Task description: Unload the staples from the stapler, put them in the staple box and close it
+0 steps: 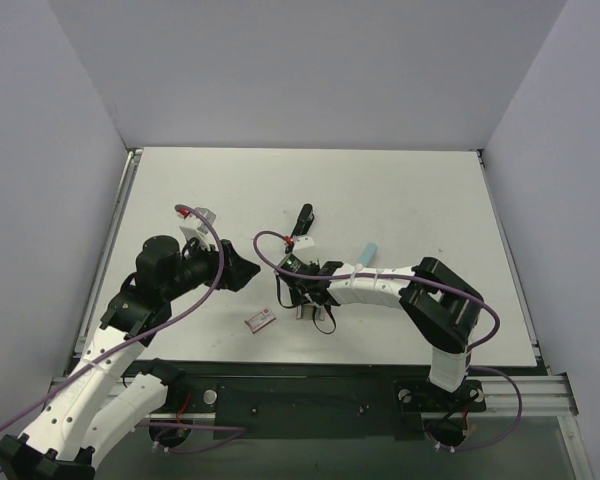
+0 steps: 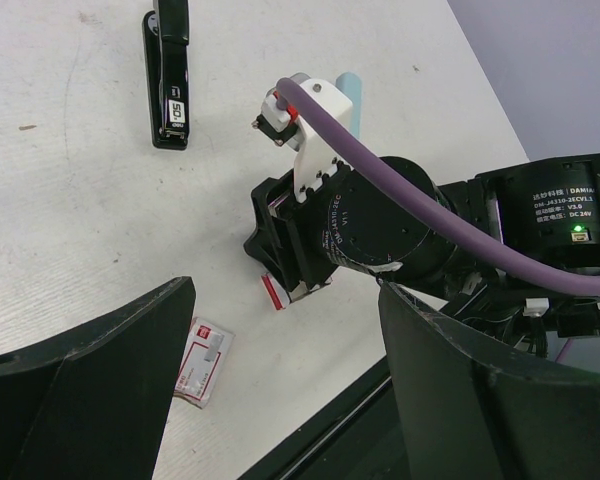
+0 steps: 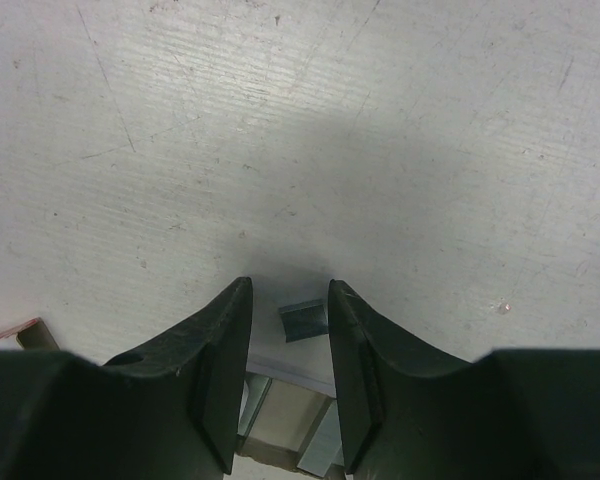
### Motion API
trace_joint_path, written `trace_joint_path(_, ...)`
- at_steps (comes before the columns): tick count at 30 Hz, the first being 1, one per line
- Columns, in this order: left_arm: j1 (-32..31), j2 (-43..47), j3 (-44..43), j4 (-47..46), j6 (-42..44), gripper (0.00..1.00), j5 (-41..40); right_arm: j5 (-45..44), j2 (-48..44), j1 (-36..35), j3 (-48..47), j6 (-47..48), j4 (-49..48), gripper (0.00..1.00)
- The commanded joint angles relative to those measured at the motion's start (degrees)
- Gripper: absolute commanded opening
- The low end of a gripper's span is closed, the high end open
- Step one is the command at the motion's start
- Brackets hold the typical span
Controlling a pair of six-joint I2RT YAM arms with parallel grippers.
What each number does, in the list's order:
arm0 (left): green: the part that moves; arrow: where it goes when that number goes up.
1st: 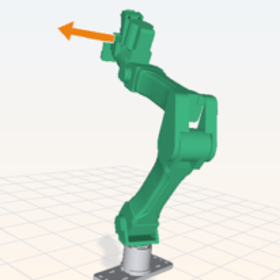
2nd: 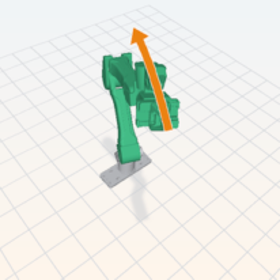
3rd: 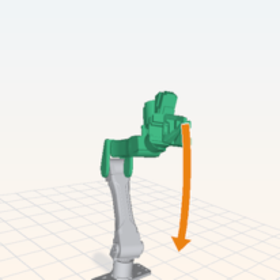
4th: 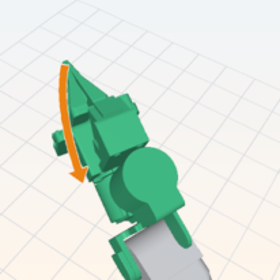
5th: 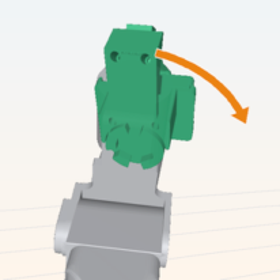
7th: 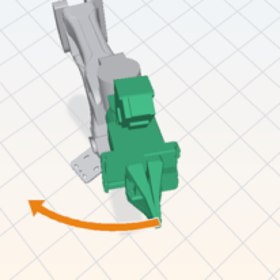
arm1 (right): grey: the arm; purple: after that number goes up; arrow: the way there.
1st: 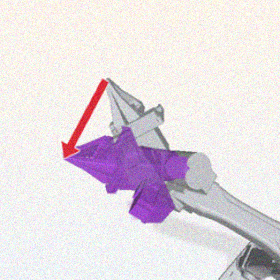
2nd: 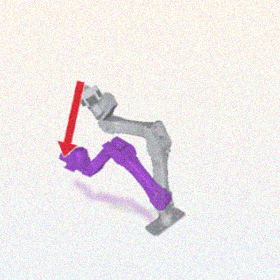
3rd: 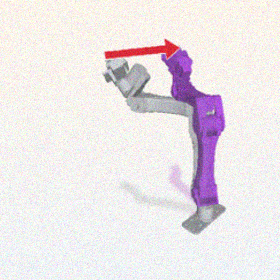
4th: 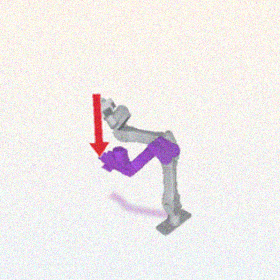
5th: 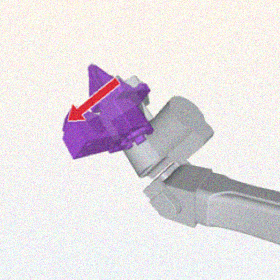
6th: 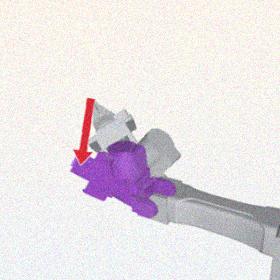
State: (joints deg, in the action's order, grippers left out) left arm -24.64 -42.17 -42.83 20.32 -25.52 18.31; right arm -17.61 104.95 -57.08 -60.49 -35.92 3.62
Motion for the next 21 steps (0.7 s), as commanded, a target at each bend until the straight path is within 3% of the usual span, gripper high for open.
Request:
trace_joint_path(1,0.5,-0.1,-0.1,-2.6,-0.5,0.85,0.9,-1.2,-1.4,-0.4,1.9,0.2,3.5,0.32)
trace_joint_path(21,1.2,-0.5,0.1,-3.1,-0.9,0.85,1.8,-2.0,-2.7,-0.7,2.8,0.1,3.4,0.08)
